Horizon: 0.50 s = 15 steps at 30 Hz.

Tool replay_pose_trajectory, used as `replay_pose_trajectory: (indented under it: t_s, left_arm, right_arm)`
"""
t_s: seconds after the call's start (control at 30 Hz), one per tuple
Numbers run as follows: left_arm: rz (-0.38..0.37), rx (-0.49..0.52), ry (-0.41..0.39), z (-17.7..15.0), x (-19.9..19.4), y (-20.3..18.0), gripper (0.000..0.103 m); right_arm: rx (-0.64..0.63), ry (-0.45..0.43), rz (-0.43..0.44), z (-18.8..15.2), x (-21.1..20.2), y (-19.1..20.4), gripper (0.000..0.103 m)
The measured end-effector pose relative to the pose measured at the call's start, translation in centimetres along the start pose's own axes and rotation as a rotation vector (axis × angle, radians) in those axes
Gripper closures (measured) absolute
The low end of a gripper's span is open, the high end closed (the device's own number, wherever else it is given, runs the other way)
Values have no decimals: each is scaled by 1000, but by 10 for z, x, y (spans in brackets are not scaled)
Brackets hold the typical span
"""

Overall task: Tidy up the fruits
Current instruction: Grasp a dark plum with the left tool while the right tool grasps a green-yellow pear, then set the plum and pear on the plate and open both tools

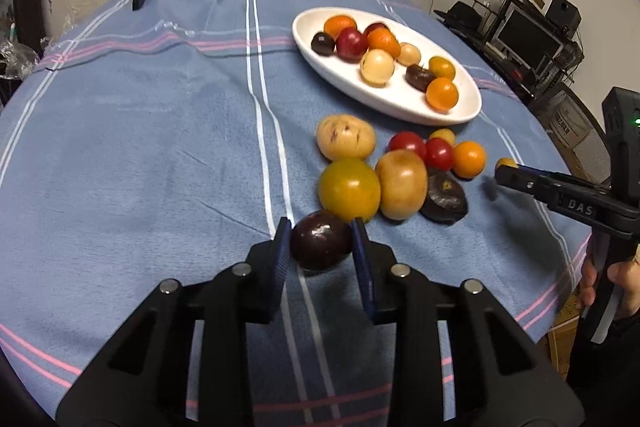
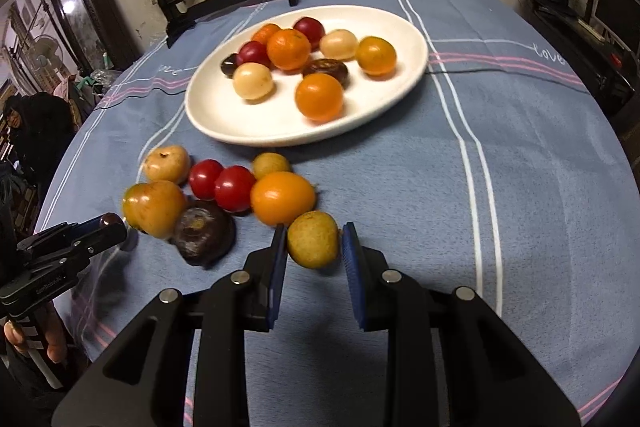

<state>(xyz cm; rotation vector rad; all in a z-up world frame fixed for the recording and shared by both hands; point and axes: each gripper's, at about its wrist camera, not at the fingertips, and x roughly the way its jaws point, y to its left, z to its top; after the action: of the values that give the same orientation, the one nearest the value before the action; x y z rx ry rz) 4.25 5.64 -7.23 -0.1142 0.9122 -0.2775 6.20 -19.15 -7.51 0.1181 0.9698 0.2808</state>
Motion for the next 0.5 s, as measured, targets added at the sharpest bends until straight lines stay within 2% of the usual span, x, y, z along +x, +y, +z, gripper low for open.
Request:
replay_pose_trajectory:
  t_s: [0.23, 0.5]
  left_arm:
    - [-16, 29, -53, 7, -23, -9, 73]
    - [-27, 51, -50, 21, -21, -21, 73]
  right_arm:
    - [-14, -19, 9, 3, -8, 5, 75]
    - [-17, -34, 18, 7, -12, 5, 75]
